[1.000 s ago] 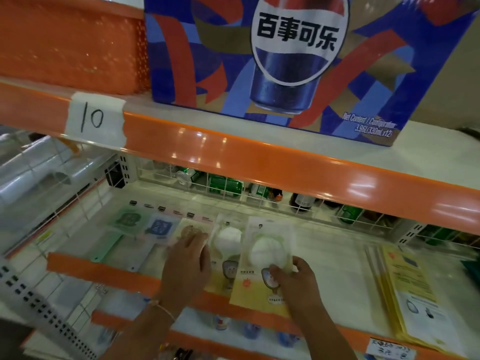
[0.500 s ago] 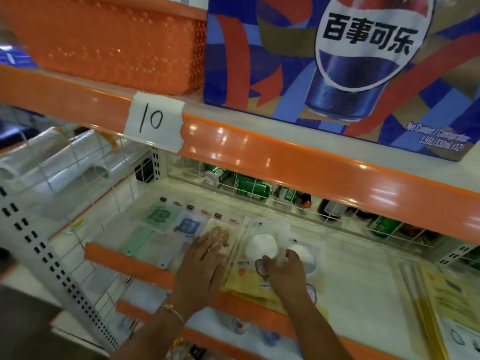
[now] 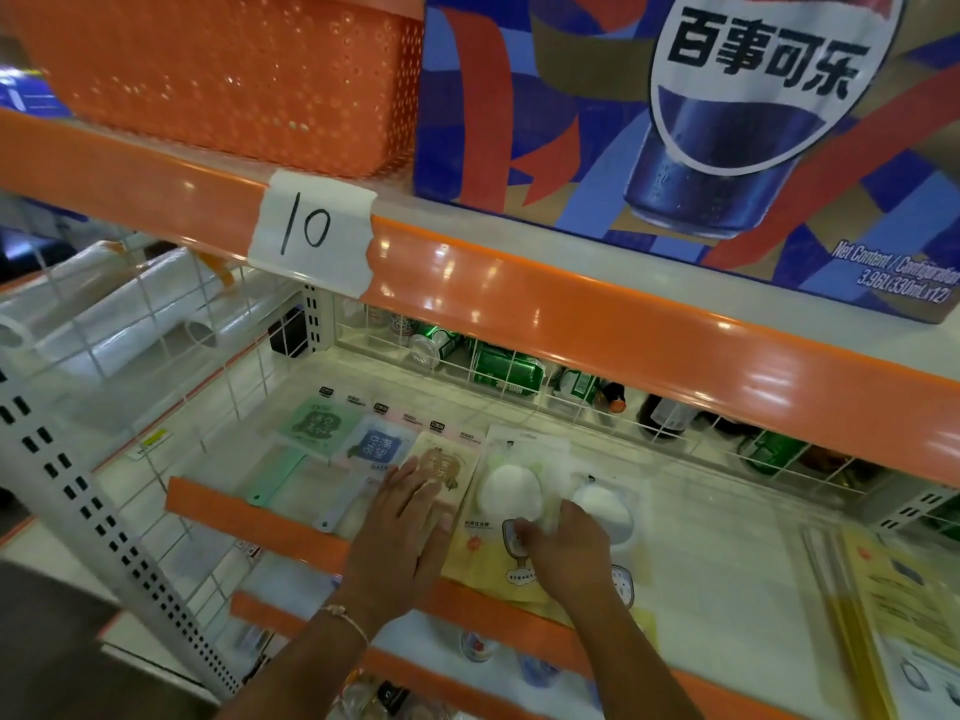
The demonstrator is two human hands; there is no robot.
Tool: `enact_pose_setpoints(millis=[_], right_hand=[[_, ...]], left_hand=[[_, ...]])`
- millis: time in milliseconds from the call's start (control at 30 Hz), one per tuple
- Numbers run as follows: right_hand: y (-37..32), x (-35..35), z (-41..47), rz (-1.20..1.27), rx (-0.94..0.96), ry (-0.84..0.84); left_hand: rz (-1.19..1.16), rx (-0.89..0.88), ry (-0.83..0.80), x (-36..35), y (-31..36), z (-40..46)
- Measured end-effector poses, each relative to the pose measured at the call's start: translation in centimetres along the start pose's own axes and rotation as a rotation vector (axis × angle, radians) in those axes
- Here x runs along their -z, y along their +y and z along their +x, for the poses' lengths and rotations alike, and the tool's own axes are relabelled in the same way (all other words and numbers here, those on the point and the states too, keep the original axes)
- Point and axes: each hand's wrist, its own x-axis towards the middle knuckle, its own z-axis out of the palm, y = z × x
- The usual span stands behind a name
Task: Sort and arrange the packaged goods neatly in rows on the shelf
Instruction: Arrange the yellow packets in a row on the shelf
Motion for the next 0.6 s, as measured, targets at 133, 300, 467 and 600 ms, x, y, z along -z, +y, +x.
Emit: enact_pose_setpoints(millis=[133,300,467,600], right_hand=[[0.5,-0.5,0.3,-0.048,0.007,-0.008],[0.9,-1.1,0.4,-0.108,-0.007,0.027],[1.5,-1.9,0.2,-0.262,0.003,0.012],[0.4,-1.0,-0.9,-0.227,-0.020,-0.020]], left_hand=[[0.006,0.013,-0.028,0.0,-0.3,0.0],[0.019,0.005,-0.035,-0.1,-0.1,0.0],[0.046,0.005,-0.056,0.0,0.2,-0.1],[0.048,0.007,-0.070,-0.1,0.5,-0.1]])
